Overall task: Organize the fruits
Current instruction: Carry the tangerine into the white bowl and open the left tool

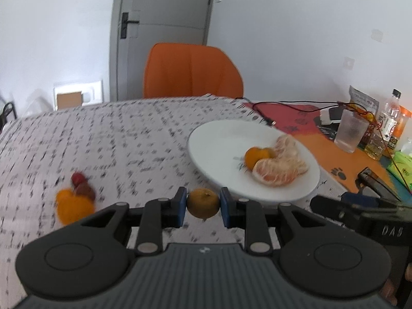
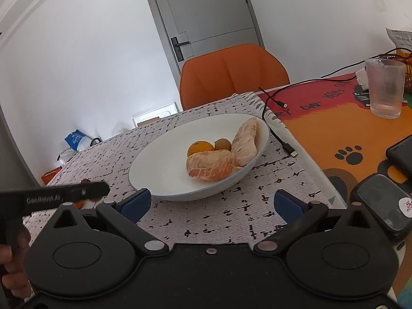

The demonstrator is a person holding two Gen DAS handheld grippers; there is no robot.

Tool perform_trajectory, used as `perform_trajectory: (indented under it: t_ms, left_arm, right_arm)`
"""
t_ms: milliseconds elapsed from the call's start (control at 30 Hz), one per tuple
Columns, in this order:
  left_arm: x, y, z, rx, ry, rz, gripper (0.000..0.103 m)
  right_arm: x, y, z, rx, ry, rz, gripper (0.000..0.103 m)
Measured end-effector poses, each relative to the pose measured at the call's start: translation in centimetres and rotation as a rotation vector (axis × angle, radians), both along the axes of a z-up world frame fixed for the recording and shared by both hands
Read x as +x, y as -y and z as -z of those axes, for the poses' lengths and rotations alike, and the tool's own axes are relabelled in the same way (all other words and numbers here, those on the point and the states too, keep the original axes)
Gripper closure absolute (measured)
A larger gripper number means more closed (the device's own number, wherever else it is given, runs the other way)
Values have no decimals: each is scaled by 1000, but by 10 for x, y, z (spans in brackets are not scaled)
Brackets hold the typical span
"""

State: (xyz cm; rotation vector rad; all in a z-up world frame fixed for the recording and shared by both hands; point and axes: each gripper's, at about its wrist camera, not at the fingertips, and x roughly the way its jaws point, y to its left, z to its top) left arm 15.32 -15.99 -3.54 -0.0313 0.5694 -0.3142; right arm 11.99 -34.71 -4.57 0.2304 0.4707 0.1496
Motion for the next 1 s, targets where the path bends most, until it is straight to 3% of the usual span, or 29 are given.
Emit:
perform_trajectory:
  t_ms: [600, 767, 833, 900, 1000]
  left_arm:
    - [21, 39, -21, 6, 63, 92, 77]
    - [19, 43, -22, 22, 68, 90, 71]
    - [20, 40, -21, 22, 58, 73, 63]
    - [19, 32, -21, 15, 55, 43, 37]
    - [16, 21, -22, 12, 69, 5, 19]
  right_arm:
    - [1, 19, -3, 22, 10, 31, 0]
    - [3, 19, -3, 25, 8, 34, 0]
    - [2, 18, -4, 22, 7, 31, 0]
    - [2, 16, -5, 17, 10, 28, 0]
    - [2, 14, -8, 16, 15, 24, 0]
